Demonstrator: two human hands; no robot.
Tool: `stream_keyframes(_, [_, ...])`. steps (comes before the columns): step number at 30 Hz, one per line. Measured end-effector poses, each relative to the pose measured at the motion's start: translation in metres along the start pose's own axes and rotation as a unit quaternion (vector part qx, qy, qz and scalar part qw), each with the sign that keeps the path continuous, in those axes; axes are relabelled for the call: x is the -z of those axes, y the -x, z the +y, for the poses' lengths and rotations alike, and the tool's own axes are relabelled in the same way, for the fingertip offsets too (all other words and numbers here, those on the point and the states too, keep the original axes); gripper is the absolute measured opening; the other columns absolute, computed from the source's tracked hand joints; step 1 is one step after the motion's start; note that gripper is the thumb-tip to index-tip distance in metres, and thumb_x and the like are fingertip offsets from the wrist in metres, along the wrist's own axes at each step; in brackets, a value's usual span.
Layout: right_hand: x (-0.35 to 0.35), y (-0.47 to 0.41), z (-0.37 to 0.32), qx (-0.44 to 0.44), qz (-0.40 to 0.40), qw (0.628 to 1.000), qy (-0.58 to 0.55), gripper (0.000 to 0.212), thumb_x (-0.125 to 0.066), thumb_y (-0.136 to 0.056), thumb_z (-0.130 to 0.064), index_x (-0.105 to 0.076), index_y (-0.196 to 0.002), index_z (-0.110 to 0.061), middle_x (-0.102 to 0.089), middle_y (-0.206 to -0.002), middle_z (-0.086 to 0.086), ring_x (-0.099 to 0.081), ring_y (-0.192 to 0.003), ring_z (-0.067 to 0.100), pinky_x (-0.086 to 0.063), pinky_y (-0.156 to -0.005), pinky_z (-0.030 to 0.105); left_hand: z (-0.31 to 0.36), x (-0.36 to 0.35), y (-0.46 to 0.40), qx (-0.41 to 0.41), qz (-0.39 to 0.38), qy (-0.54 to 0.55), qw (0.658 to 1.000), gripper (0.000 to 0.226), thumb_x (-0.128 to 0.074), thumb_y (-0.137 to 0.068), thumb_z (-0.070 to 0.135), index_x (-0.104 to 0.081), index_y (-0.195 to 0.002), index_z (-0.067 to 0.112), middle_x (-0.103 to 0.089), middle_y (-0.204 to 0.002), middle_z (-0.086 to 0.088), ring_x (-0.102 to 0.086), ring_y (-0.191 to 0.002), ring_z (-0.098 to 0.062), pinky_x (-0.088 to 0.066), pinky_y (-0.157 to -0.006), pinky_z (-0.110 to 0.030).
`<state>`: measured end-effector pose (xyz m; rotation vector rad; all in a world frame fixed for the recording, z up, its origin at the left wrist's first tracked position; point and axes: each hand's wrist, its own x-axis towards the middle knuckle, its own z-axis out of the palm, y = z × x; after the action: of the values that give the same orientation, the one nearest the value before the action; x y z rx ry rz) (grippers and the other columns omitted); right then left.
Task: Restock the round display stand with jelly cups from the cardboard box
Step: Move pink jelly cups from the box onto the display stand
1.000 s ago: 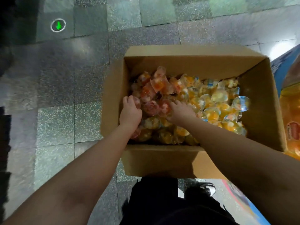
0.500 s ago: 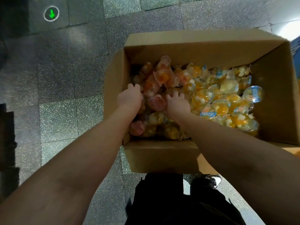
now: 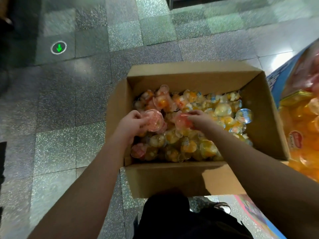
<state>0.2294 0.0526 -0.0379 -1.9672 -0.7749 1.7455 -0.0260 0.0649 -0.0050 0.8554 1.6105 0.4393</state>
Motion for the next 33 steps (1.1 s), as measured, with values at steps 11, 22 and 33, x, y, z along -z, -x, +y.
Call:
stream_keyframes(11, [0.126, 0.126, 0.044, 0.139, -0.175, 0.868, -0.444, 0.082, -0.064, -0.071, 0.010, -0.041, -0.147, -0.008, -0.046, -0.145, 0.025, -0.050, -0.121, 0.031, -0.040, -0.108, 0.040, 0.051, -0.105, 0.075, 0.008, -0.302, 0.217, 0.928, 0.030, -0.062, -0.086, 0.002, -0.061, -0.115, 0.006, -0.057, -0.130, -0.023, -0.064, -0.109, -0.037, -0.059, -0.079, -0.046])
stream_keyframes(22, [0.230, 0.215, 0.139, 0.237, -0.051, 0.918, -0.315, 0.059, -0.053, -0.083, 0.005, -0.054, -0.136, -0.022, -0.061, -0.129, 0.014, -0.058, -0.114, 0.030, -0.048, -0.097, 0.035, 0.097, -0.274, 0.170, 0.018, -0.468, -0.005, 0.884, 0.049, -0.061, -0.084, 0.031, -0.057, -0.130, 0.016, -0.066, -0.121, -0.016, -0.058, -0.115, -0.035, -0.046, -0.091, -0.041])
stream_keyframes(33, [0.315, 0.303, 0.243, 0.178, 0.158, 0.940, -0.244, 0.085, -0.035, -0.072, -0.093, -0.048, -0.138, -0.041, -0.053, -0.141, -0.019, -0.046, -0.130, 0.000, -0.032, -0.111, 0.031, 0.073, -0.428, 0.242, 0.001, -0.517, -0.139, 0.845, 0.035, -0.043, -0.100, 0.009, -0.056, -0.129, 0.024, -0.071, -0.116, -0.009, -0.069, -0.103, -0.024, -0.057, -0.076, -0.039])
